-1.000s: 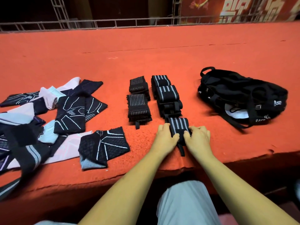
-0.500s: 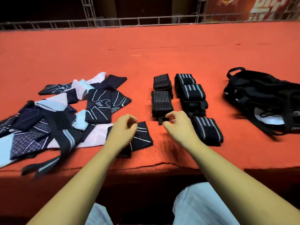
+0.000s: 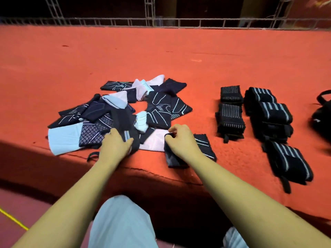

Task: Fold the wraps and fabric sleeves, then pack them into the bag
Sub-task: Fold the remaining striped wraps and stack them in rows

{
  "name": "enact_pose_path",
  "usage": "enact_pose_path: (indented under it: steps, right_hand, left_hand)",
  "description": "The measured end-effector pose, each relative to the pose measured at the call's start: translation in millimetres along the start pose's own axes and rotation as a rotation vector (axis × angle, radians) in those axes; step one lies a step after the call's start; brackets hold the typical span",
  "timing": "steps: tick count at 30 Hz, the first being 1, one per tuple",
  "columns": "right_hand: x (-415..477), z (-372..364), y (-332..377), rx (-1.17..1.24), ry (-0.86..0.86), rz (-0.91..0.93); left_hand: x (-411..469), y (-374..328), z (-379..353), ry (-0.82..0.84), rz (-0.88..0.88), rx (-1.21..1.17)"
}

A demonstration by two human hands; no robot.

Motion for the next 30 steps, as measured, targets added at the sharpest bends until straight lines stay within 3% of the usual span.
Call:
enact_pose_path:
  steps: [3, 6, 11, 15, 17, 21, 23, 26, 30]
  right_hand:
    - [4.1, -7.4, 1.2, 0.02, 0.002, 0.003]
    - [4.1, -1.7, 4.2, 0.106, -0.047, 0.0]
    - [1.4, 20.9, 17.9, 0.276, -0.055, -0.107]
    - [-5.4, 34.0, 21.1, -0.195, 0.051, -0.203]
    - [-3.1, 40.4, 23.4, -0.22, 0.071, -0.192]
    - [-1.5, 35.0, 22.3, 0.441, 0.21, -0.174]
    - [-1.8, 34.6, 15.0, 0.702, 0.167, -0.168]
    - [-3.2, 47.2, 6.0, 0.775, 0.108, -0.117]
    - [-8.1, 67.2, -12.3, 0.712, 0.223, -0.057]
  left_hand:
    - [2.6, 5.5, 7.0, -0.013, -0.085, -0.264]
    - [-1.6, -9.9, 21.2, -0.004, -0.147, -0.767]
    - [-21.5, -59.6, 44.1, 0.166, -0.383, -1.17]
    - [-34.8, -85.3, 40.8, 0.273, -0.462, -1.326]
    - [-40.3, -95.6, 34.5, 0.317, -0.429, -1.383]
    - [-46.0, -108.4, 17.6, 0.444, -0.38, -1.48]
    - [-43.9, -110.6, 12.0, 0.462, -0.314, -1.506]
    - [-35.8, -108.5, 5.9, 0.512, -0.109, -1.59]
    - [-18.9, -92.3, -6.0, 0.446, 0.238, -1.724]
Point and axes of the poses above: each hand's wrist, its own x-axis towards the middle knuckle, its own z-axis out of the back of the hand, y = z × x, the point moved 3 cm from there along x, towards the middle knuckle, and after that the axes turned 6 degrees about y, right-handed, at the moved point
